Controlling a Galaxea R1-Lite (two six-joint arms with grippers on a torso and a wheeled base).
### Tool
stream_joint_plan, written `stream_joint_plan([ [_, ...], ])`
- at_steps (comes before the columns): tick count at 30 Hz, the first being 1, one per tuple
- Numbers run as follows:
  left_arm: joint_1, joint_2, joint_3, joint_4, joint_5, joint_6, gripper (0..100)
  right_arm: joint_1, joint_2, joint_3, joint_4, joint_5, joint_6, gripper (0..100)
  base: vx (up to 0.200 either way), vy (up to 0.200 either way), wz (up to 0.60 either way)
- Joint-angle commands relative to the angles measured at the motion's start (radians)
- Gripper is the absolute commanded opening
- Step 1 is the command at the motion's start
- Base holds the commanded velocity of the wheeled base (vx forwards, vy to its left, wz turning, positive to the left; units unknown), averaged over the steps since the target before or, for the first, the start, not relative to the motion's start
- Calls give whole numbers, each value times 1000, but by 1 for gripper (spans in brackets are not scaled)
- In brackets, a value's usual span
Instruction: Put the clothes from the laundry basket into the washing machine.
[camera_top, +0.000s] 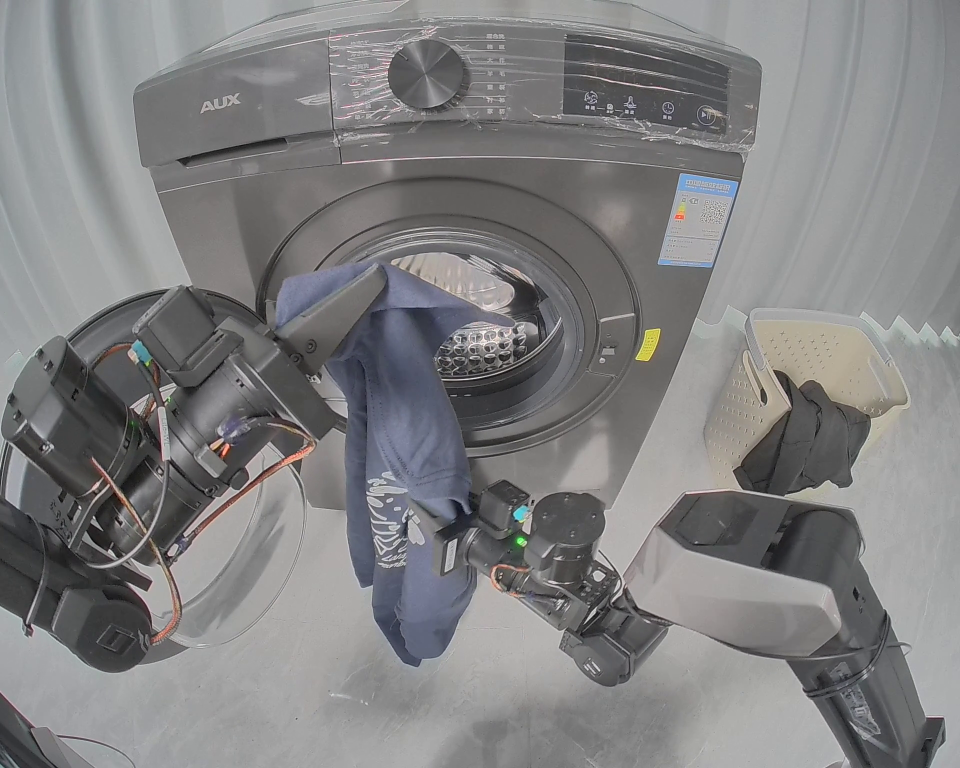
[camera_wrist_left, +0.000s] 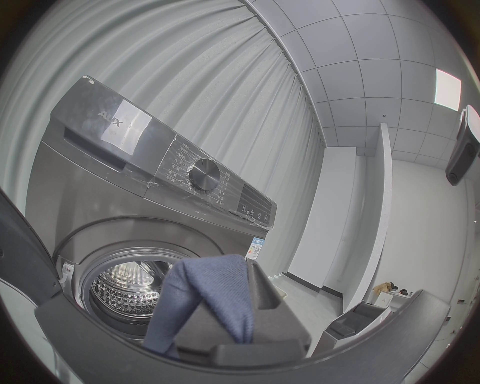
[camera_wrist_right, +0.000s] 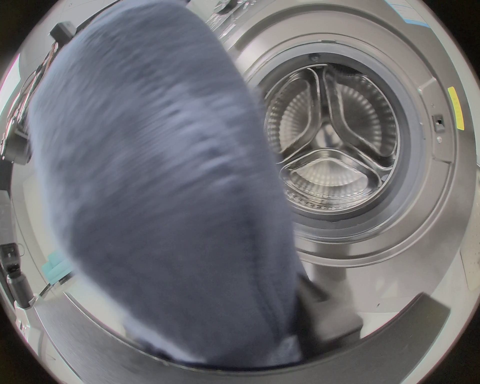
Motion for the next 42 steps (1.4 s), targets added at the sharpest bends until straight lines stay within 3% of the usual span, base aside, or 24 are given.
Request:
stream_joint_plan([
  [1, 15, 3, 2, -1, -1, -1, 0, -63, -53, 26, -6, -19, 12, 0, 0, 0, 0],
  [6, 58, 12, 10, -1, -3, -1, 0, -131, -133, 81, -12, -22, 17, 0, 0, 0, 0],
  [11, 150, 45, 39, 1, -18, 2, 0, -186, -229, 126, 2, -22, 12, 0, 0, 0, 0],
  [16, 156, 72, 108, 2, -54, 7, 0, -203, -271, 121, 5, -21, 11, 0, 0, 0, 0],
  [18, 150, 88, 159, 2, -77, 30, 0, -203, -277, 115, 5, -21, 11, 0, 0, 0, 0],
  [21, 142, 150, 219, 1, -115, 113, 0, -195, -283, 86, 4, -21, 11, 0, 0, 0, 0],
  [22, 142, 153, 220, 1, -116, 117, 0, -193, -283, 84, 4, -21, 11, 0, 0, 0, 0],
  [23, 130, 193, 233, 1, -127, 174, 0, -187, -283, 60, 5, -21, 11, 0, 0, 0, 0],
  [25, 121, 225, 236, -1, -126, 211, 0, -178, -283, 44, 5, -21, 11, 0, 0, 0, 0],
  [35, 124, 242, 272, -1, -138, 223, 0, -151, -291, 37, 7, -21, 11, 0, 0, 0, 0],
  [36, 124, 242, 289, 1, -146, 221, 100, -151, -291, 35, 8, -21, 11, 0, 0, 0, 0],
  [42, 110, 240, 369, -1, -201, 232, 100, -190, -278, 11, 11, -21, 9, 0, 0, 0, 0],
])
